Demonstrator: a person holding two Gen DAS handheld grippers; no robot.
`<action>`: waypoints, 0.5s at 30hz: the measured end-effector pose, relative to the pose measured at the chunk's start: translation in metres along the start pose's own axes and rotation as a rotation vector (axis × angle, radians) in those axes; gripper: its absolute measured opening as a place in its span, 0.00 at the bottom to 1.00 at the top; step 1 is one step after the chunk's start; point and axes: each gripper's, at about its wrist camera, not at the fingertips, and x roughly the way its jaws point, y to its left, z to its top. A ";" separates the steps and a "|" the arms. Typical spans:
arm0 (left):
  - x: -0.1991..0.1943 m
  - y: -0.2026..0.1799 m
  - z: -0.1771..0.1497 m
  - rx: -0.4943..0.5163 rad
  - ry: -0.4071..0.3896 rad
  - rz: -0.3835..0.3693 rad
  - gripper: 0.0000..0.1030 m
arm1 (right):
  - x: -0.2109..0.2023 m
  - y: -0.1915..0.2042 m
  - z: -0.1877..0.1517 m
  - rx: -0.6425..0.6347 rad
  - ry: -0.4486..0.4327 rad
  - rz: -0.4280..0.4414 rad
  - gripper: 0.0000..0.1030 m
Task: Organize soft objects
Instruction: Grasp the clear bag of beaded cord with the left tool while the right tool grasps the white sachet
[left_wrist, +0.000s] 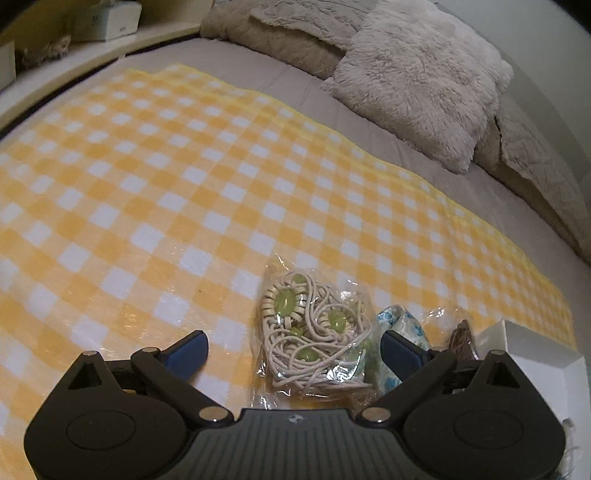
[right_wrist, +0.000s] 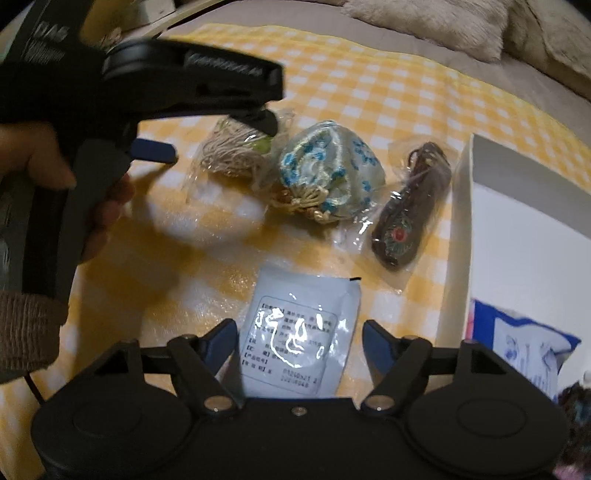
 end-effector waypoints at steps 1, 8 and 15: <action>0.001 0.000 0.000 -0.006 0.000 -0.008 0.96 | 0.001 0.003 -0.001 -0.024 0.002 -0.004 0.74; 0.004 -0.011 -0.002 0.021 0.020 -0.033 0.93 | -0.002 0.012 -0.005 -0.086 0.009 0.060 0.69; 0.005 -0.017 -0.002 0.042 0.027 0.054 0.78 | -0.008 0.023 -0.015 -0.208 0.006 0.182 0.65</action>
